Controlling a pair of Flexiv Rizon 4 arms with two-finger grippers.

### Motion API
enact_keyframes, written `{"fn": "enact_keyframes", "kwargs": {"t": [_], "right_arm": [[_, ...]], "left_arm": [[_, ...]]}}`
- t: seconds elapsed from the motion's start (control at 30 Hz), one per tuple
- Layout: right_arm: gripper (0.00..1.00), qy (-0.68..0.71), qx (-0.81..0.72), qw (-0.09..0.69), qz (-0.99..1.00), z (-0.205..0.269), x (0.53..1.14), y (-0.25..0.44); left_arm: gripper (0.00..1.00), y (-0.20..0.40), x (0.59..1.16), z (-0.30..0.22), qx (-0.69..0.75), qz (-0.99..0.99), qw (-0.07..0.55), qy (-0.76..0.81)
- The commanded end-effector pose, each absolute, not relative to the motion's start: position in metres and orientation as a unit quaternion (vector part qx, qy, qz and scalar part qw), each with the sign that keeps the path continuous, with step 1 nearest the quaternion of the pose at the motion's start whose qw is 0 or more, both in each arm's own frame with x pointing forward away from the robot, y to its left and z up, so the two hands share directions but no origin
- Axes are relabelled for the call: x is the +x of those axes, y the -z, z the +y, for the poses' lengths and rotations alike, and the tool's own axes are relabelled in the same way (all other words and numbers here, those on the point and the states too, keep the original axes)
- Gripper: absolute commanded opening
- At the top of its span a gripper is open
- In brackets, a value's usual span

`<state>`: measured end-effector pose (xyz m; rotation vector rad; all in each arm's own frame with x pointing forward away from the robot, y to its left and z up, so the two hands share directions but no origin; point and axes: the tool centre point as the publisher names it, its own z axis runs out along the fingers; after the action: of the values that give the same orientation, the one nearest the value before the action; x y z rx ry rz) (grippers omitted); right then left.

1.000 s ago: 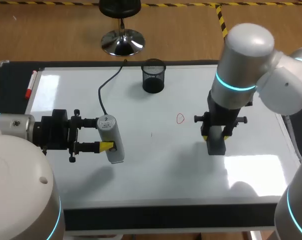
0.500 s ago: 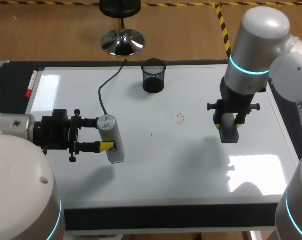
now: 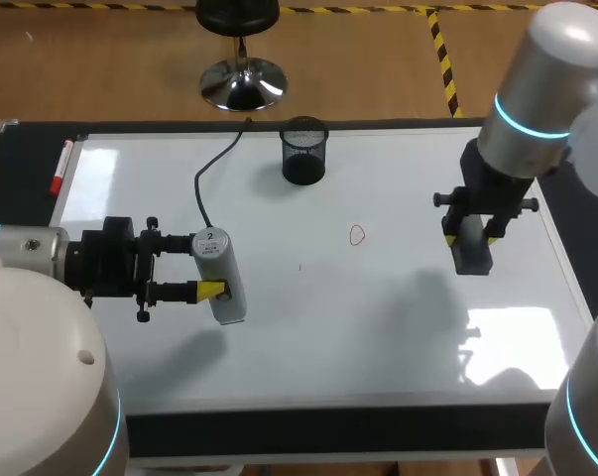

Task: Pick up the inspection probe, press it on each red-marked spot on the whiteboard one by one, put down the probe, pick up the eraser, and wipe off all the red marks.

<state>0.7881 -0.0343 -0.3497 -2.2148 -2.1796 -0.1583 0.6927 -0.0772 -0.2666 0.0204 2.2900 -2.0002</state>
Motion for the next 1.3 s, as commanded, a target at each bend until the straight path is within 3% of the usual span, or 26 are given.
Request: {"fn": "enact_keyframes", "kwargs": {"t": [0.03, 0.47, 1.3], "right_arm": [[0.00, 0.055, -0.711, 0.016, -0.701, -0.037, 0.786, 0.349], [0.00, 0.055, -0.711, 0.016, -0.701, -0.037, 0.786, 0.349], [0.00, 0.055, -0.711, 0.016, -0.701, -0.037, 0.786, 0.349]], "left_arm": [[0.00, 0.266, 0.691, -0.077, 0.007, 0.751, 0.053, 0.658], [0.00, 0.266, 0.691, -0.077, 0.007, 0.751, 0.053, 0.658], [0.00, 0.259, 0.768, -0.110, 0.043, 0.757, -0.006, 0.652]]}}
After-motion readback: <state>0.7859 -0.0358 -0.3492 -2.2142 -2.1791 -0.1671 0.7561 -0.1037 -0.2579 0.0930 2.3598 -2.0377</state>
